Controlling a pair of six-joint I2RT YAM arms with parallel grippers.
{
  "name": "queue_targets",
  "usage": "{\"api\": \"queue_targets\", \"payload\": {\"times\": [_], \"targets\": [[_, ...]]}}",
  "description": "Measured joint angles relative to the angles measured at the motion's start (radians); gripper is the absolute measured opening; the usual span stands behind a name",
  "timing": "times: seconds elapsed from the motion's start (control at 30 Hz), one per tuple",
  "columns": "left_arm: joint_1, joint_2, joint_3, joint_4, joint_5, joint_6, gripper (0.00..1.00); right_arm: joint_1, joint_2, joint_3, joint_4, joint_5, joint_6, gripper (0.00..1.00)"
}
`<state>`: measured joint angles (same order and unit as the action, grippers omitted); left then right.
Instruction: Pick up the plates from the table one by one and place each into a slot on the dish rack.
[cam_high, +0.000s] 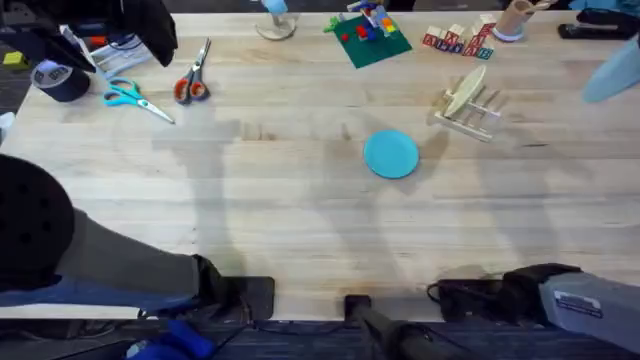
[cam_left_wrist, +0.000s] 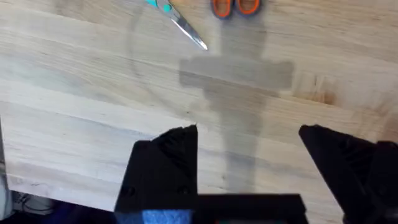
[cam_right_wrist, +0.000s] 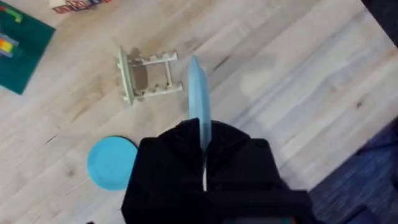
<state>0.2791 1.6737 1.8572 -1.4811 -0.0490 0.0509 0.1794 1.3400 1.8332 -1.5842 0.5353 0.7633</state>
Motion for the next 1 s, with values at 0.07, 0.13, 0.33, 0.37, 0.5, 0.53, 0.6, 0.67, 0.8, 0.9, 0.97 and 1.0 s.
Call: {"api": "queue_targets", "payload": {"times": [0.07,0.13,0.33,0.37,0.5,0.53,0.6,0.67,0.8,0.9,0.97,1.0], "targets": [[0.0,0.0,0.0,0.0,0.0,0.0,0.994,-0.028,0.014,0.001,0.036,-0.023,-0.059,0.031],[0.0,0.0,0.0,0.0,0.0,0.0,0.994,-0.055,0.036,0.001,0.053,-0.057,-0.12,0.031],[0.0,0.0,0.0,0.0,0.0,0.0,0.994,-0.111,0.113,0.001,0.071,-0.136,-0.229,0.031],[0.0,0.0,0.0,0.0,0.0,0.0,0.994,-0.117,0.124,0.001,0.075,-0.144,-0.24,0.031],[0.0,0.0,0.0,0.0,0.0,0.0,0.994,-0.131,0.159,0.001,0.093,-0.165,-0.262,0.031],[0.0,0.0,0.0,0.0,0.0,0.0,0.994,-0.132,0.167,0.001,0.096,-0.167,-0.266,0.031],[0.0,0.0,0.0,0.0,0.0,0.0,0.994,-0.134,0.183,0.001,0.1,-0.173,-0.271,0.031],[0.0,0.0,0.0,0.0,0.0,0.0,0.994,-0.139,0.199,0.001,0.107,-0.189,-0.274,0.031],[0.0,0.0,0.0,0.0,0.0,0.0,0.994,-0.161,0.239,0.001,0.136,-0.23,-0.276,0.031],[0.0,0.0,0.0,0.0,0.0,0.0,0.993,-0.18,0.267,0.001,0.15,-0.25,-0.278,0.031],[0.0,0.0,0.0,0.0,0.0,0.0,0.993,-0.193,0.286,0.001,0.151,-0.258,-0.278,0.031],[0.0,0.0,0.0,0.0,0.0,0.0,0.994,-0.199,0.297,0.001,0.151,-0.263,-0.278,0.031]]}}
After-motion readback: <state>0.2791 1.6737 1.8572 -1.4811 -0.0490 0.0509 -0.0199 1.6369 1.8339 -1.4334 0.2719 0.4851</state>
